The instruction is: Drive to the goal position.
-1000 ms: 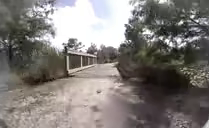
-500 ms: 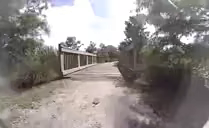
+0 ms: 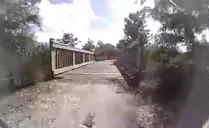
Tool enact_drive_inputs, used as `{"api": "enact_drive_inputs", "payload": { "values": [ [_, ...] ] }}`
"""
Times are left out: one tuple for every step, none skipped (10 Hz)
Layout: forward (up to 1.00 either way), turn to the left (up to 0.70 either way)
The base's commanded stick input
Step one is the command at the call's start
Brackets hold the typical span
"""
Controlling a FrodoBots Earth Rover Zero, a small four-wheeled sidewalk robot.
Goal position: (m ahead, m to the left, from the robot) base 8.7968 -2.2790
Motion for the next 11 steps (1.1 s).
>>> {"api": "enact_drive_inputs", "payload": {
  "values": [
    [0.85, 0.00],
    [0.85, 0.00],
    [0.85, 0.00],
    [0.85, 0.00],
    [0.85, 0.00],
    [0.85, 0.00],
    [0.85, 0.00],
    [0.85, 0.00],
    [0.85, 0.00],
    [0.85, 0.00],
    [0.85, 0.00]
  ]
}}
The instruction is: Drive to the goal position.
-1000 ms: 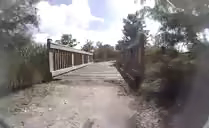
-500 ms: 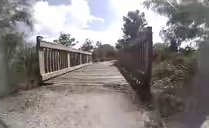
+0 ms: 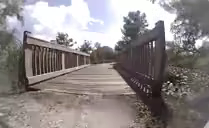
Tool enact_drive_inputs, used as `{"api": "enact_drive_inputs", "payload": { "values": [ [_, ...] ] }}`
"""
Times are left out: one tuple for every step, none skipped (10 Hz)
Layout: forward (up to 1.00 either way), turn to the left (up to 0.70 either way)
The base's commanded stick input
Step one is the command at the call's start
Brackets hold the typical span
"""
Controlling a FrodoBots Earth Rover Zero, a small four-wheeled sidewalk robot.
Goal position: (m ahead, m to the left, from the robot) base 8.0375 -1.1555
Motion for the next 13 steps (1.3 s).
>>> {"api": "enact_drive_inputs", "payload": {
  "values": [
    [0.85, 0.00],
    [0.85, 0.00],
    [0.85, 0.00],
    [0.85, 0.00],
    [0.85, 0.00],
    [0.85, 0.00],
    [0.85, 0.00],
    [0.85, 0.00],
    [0.85, 0.00],
    [0.85, 0.00],
    [0.85, 0.00],
    [0.85, 0.00],
    [0.85, 0.00]
  ]
}}
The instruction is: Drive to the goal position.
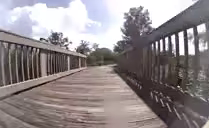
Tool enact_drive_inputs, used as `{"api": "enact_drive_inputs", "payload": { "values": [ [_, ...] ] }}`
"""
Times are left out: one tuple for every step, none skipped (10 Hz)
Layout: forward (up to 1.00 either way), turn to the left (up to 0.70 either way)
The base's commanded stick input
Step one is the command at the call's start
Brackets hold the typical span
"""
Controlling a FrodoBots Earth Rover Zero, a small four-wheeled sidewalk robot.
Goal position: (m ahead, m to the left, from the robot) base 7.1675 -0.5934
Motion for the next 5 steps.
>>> {"api": "enact_drive_inputs", "payload": {
  "values": [
    [0.85, 0.00],
    [0.85, 0.00],
    [0.85, 0.00],
    [0.85, 0.00],
    [0.85, 0.00]
  ]
}}
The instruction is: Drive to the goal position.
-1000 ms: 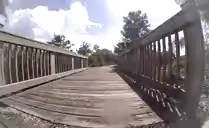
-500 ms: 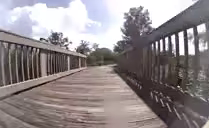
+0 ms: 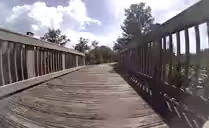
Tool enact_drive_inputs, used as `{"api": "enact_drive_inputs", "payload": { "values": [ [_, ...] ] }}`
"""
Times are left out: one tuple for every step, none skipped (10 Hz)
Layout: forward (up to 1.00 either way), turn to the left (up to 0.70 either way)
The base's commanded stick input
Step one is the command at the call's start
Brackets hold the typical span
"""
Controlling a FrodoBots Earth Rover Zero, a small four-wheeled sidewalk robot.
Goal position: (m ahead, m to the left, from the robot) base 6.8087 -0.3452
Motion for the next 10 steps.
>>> {"api": "enact_drive_inputs", "payload": {
  "values": [
    [0.85, 0.00],
    [0.85, 0.00],
    [0.85, 0.00],
    [0.85, 0.00],
    [0.85, 0.00],
    [0.85, 0.00],
    [0.85, 0.00],
    [0.85, 0.00],
    [0.85, 0.00],
    [0.85, 0.00]
  ]
}}
